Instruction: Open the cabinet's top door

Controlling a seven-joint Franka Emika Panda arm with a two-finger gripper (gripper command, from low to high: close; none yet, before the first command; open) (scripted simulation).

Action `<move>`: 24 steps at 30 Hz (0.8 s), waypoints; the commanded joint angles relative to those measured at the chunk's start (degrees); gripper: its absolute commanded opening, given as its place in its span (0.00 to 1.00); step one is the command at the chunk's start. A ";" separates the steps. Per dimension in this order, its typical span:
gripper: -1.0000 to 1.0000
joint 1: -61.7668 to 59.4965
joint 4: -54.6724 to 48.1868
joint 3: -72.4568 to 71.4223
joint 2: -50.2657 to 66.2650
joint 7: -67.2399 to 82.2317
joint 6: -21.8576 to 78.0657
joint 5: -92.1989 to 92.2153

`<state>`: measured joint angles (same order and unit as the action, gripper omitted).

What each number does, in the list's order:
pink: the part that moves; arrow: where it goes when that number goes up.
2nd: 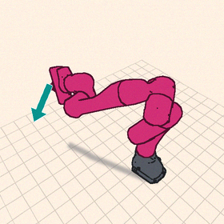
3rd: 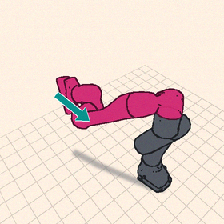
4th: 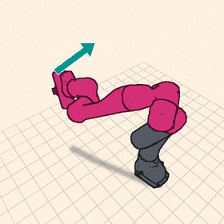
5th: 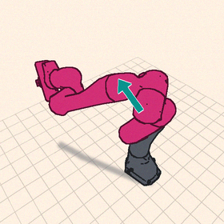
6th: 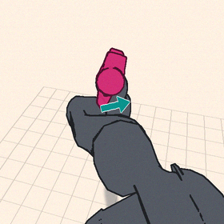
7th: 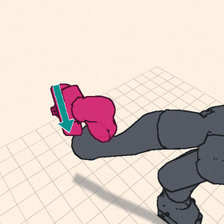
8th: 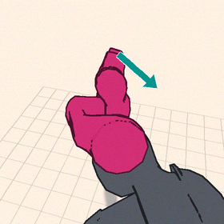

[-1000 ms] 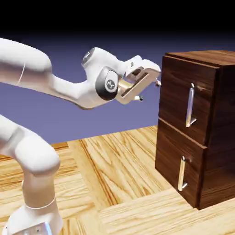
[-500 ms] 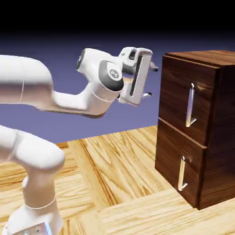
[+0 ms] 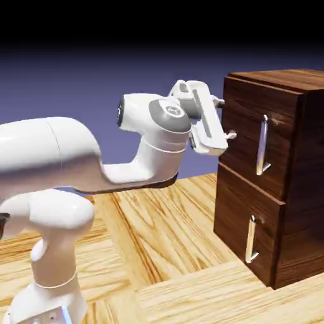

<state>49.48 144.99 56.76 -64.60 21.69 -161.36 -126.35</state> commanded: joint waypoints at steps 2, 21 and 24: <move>1.00 1.93 -0.63 2.24 -1.26 2.53 0.50 -4.99; 1.00 23.04 -12.20 19.13 -7.47 17.80 4.94 -36.14; 0.00 22.28 -11.85 18.72 -5.87 15.30 5.06 -37.05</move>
<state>71.75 133.13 75.48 -70.48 36.99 -156.28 -163.39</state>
